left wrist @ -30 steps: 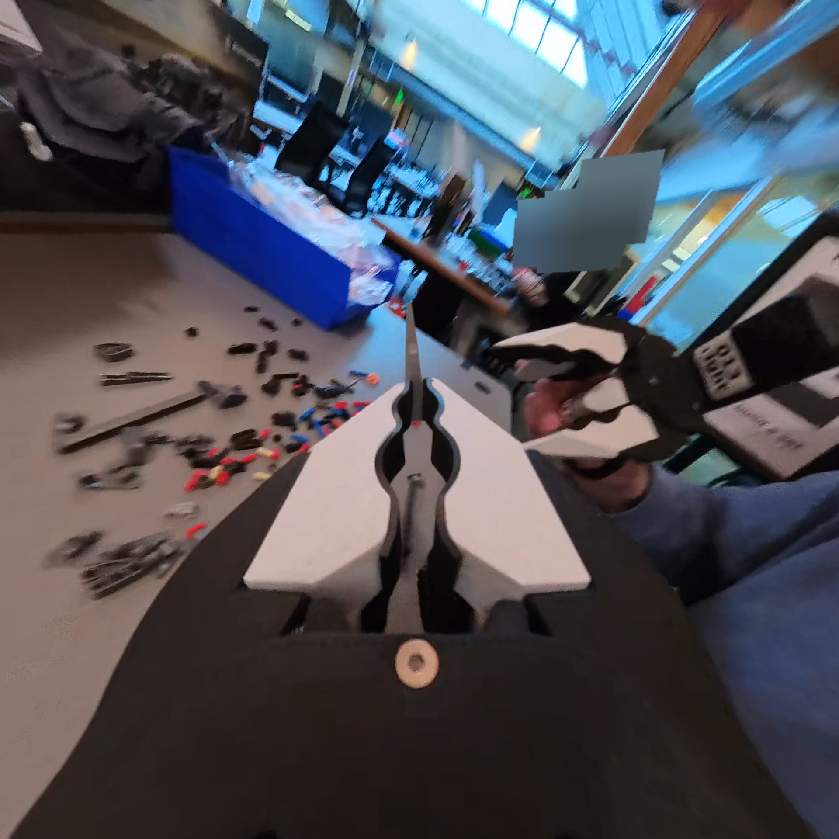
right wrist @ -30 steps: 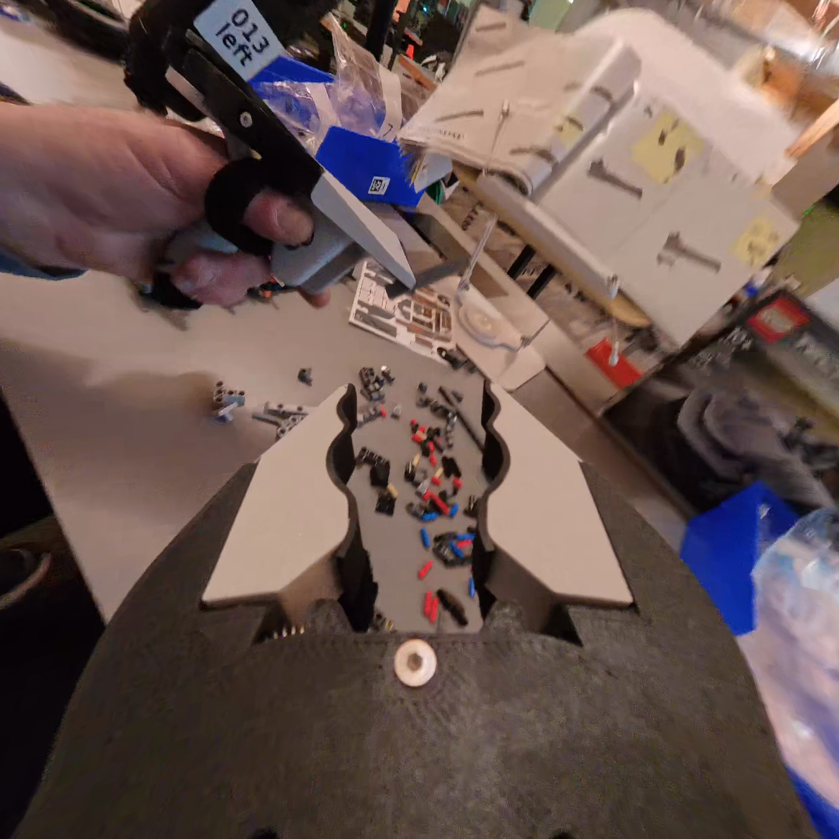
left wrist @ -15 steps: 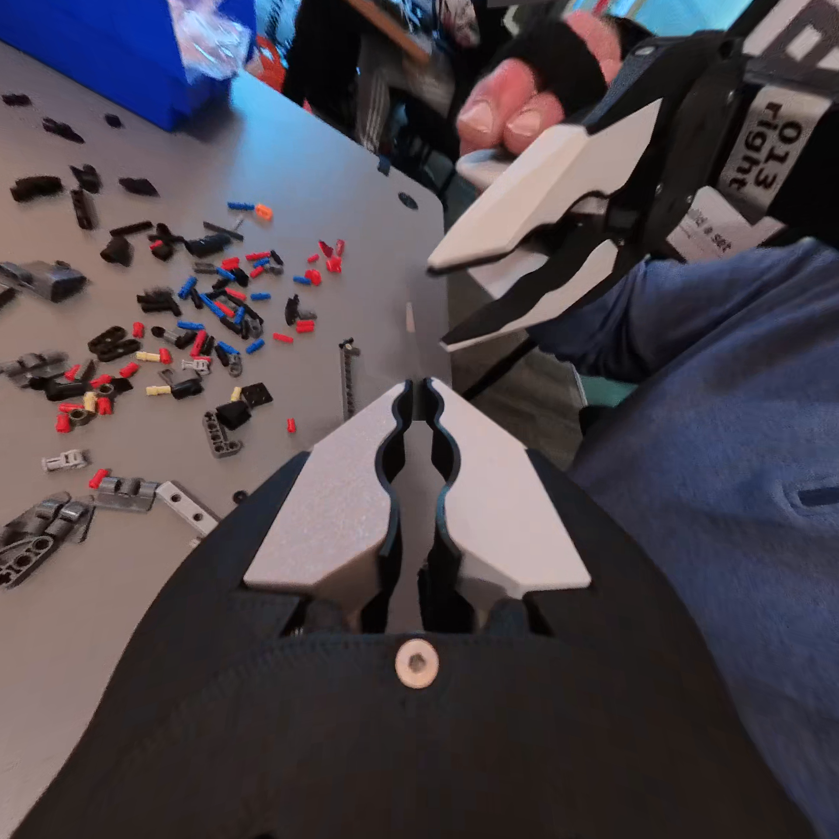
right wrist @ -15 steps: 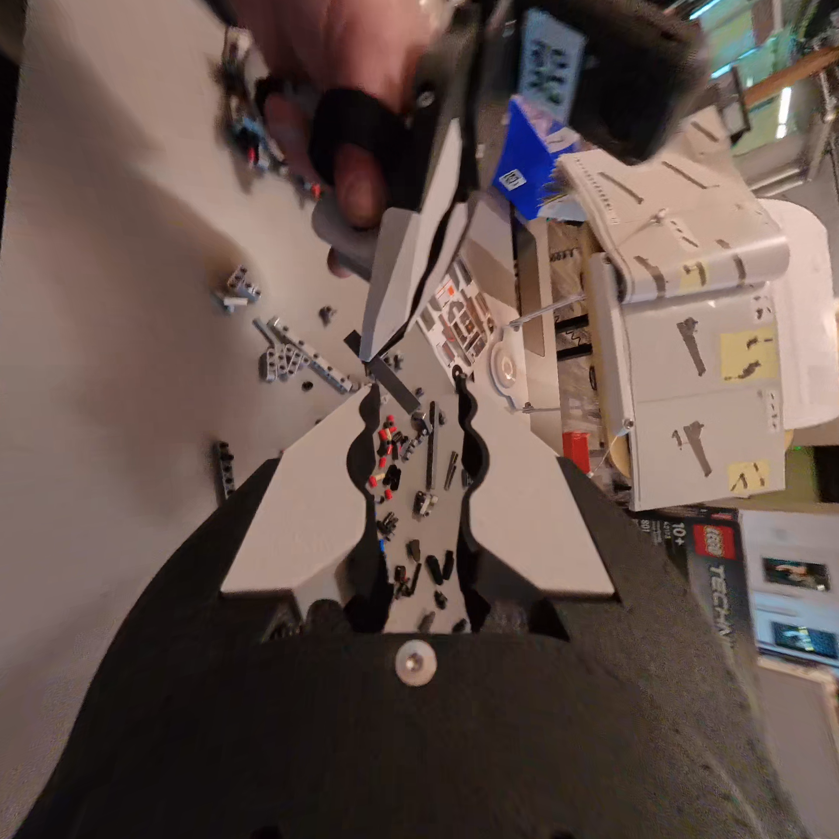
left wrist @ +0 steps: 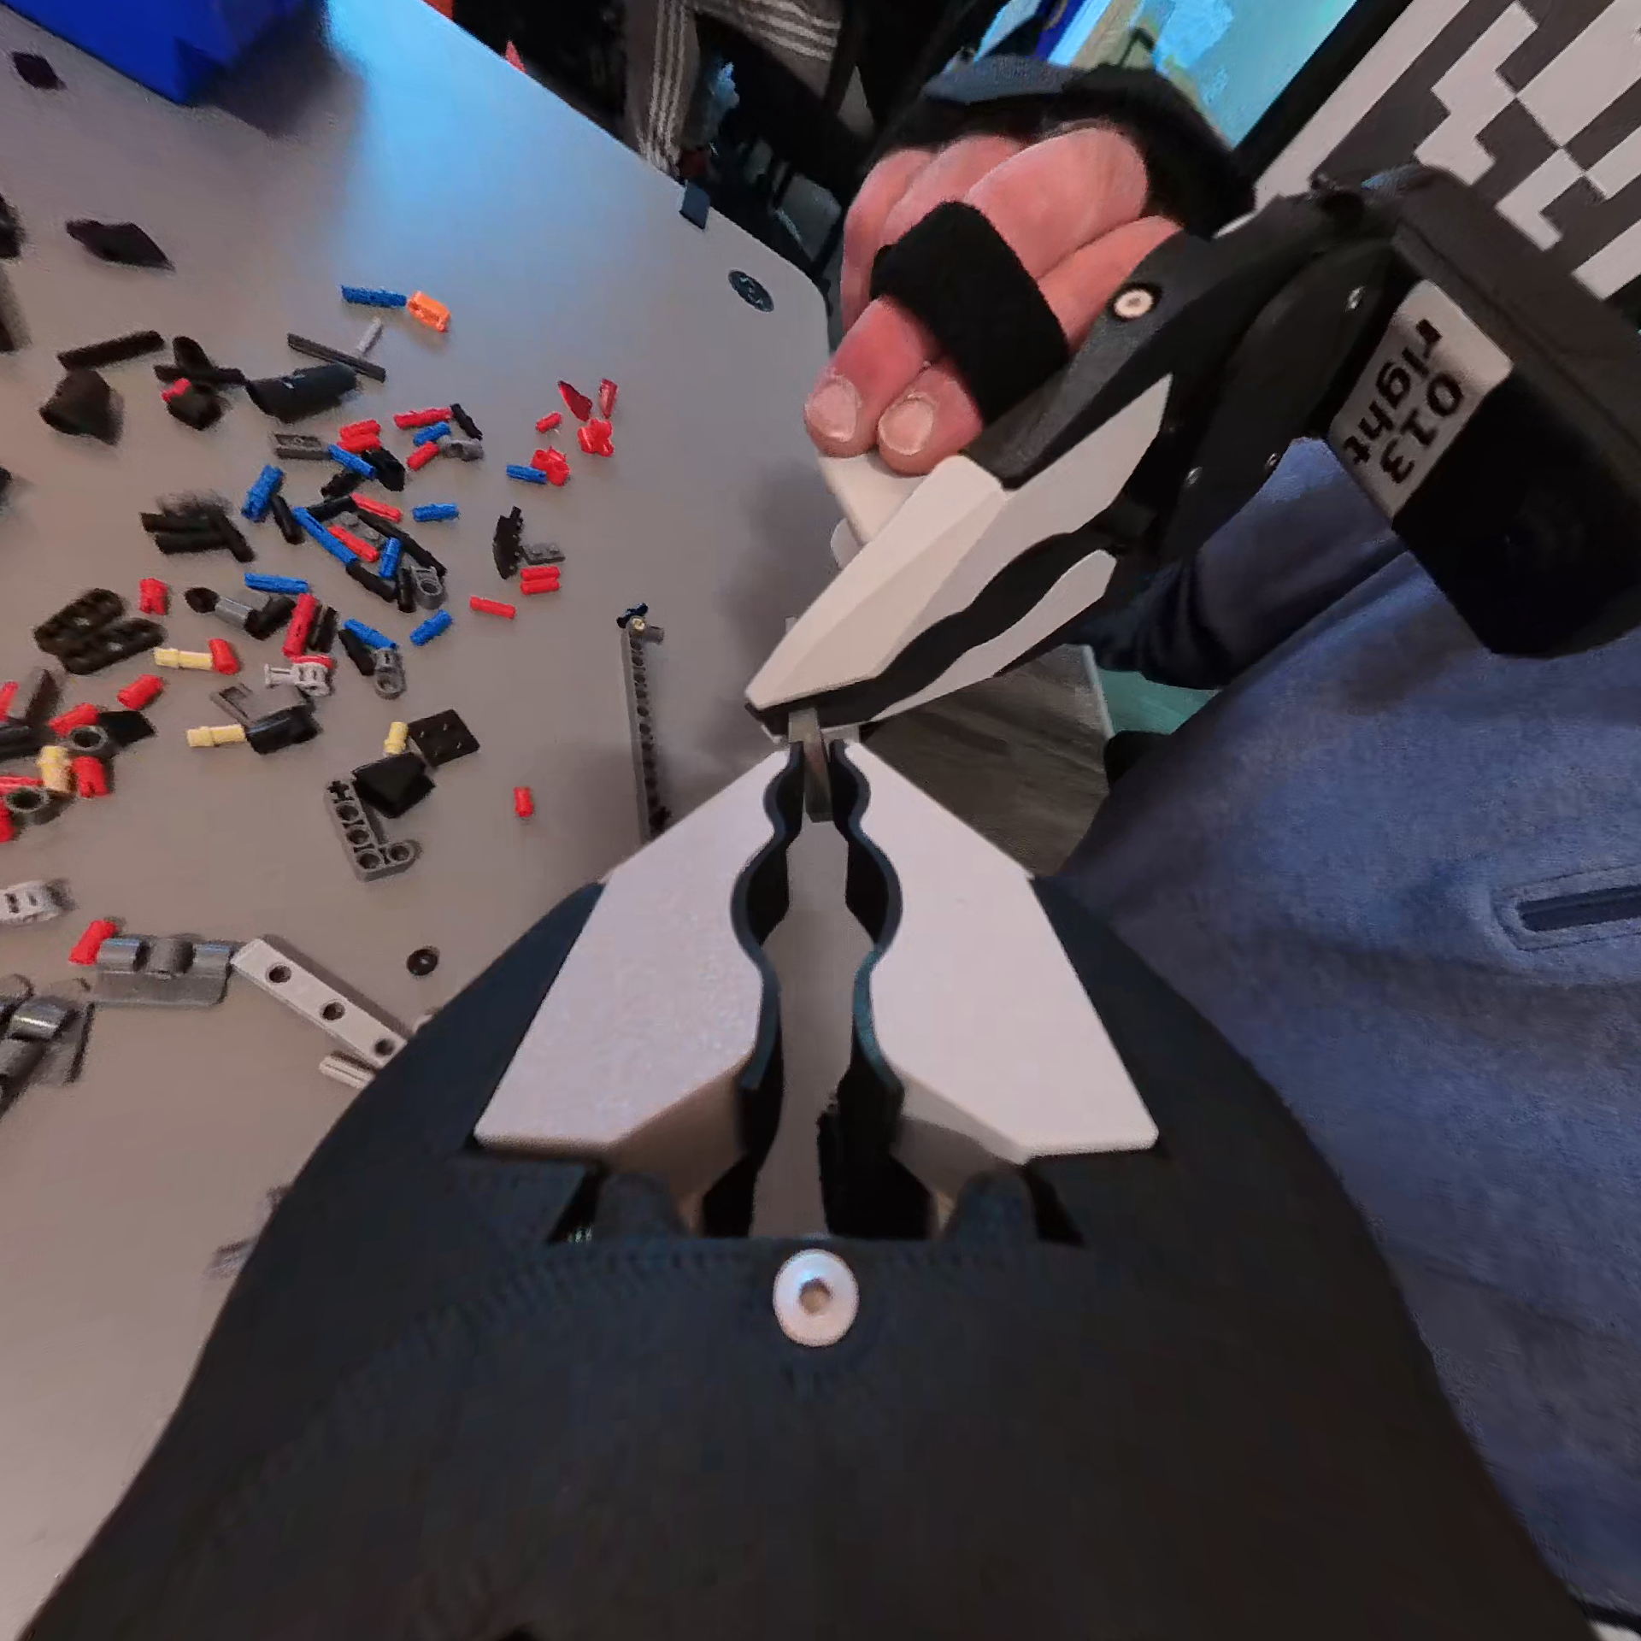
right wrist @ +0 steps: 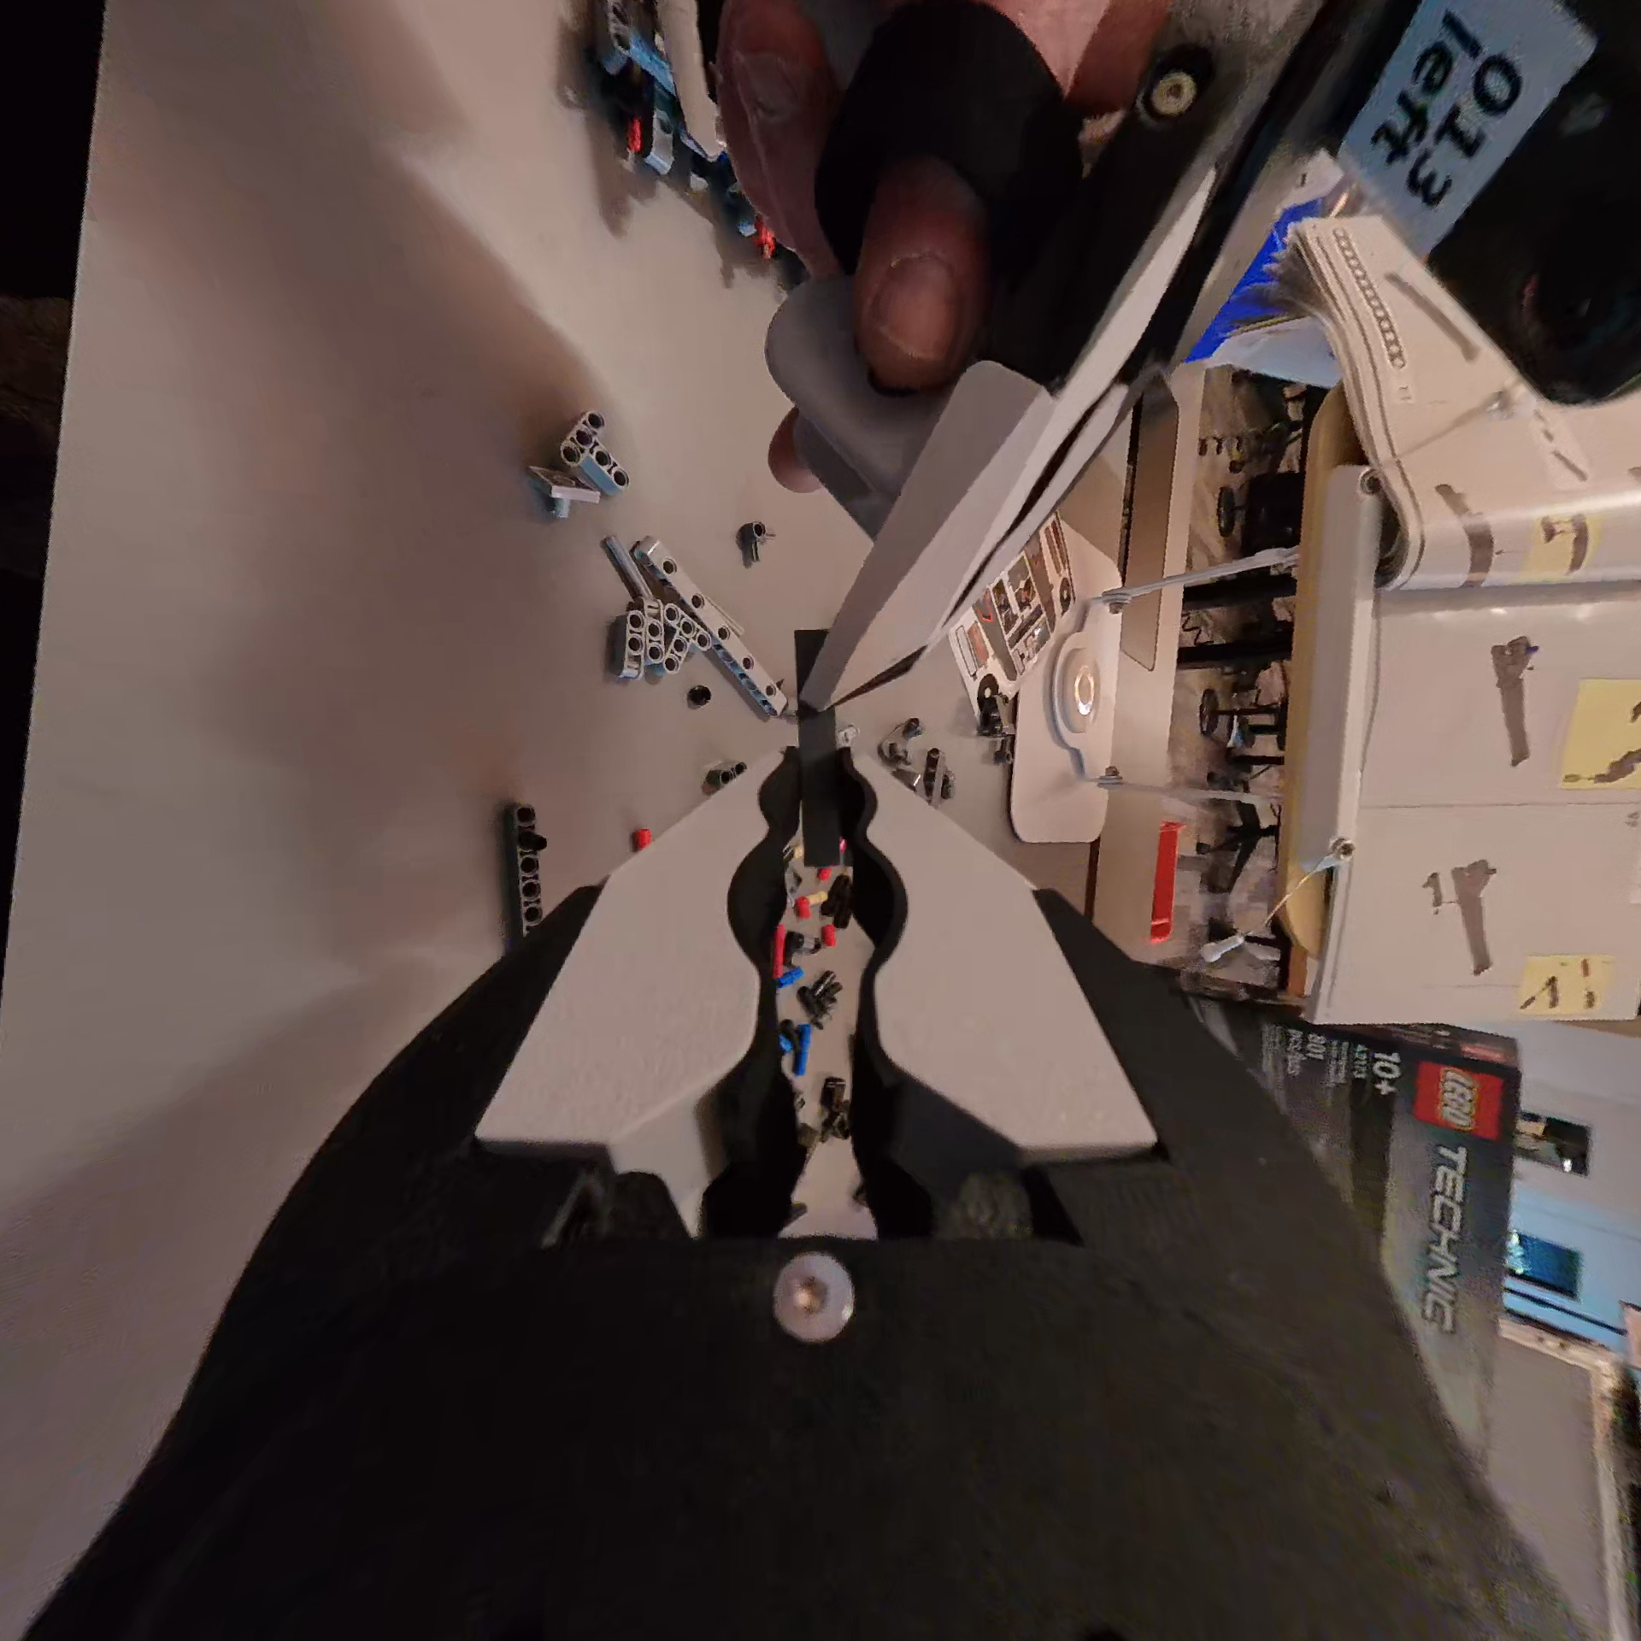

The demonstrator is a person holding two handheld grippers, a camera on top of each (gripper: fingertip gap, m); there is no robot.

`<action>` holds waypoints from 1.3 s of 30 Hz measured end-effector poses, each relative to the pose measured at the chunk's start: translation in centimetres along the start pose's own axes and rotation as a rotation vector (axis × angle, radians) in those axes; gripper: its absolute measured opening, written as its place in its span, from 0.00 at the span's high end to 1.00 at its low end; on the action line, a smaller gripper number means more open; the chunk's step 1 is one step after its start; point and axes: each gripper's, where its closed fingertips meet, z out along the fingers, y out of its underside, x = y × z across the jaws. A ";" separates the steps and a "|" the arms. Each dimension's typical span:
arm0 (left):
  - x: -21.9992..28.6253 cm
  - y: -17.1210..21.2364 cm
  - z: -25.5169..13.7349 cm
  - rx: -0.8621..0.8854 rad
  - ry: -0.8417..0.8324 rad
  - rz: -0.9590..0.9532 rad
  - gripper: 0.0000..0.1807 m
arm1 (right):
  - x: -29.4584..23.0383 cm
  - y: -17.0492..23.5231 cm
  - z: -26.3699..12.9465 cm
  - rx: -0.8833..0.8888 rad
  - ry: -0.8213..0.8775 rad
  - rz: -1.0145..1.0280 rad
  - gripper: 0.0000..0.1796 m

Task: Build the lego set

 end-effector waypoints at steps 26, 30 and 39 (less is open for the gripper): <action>1.5 1.5 1.8 0.020 -0.483 0.558 0.83 | -4.3 0.8 -2.5 0.207 -0.205 0.561 0.98; 1.5 2.1 2.6 -0.010 -0.523 0.617 0.84 | -5.0 0.3 -2.7 0.233 -0.253 0.593 0.98; 2.5 3.0 3.7 -0.024 -0.500 0.657 0.96 | -6.0 -0.4 -2.9 0.278 -0.321 0.657 0.97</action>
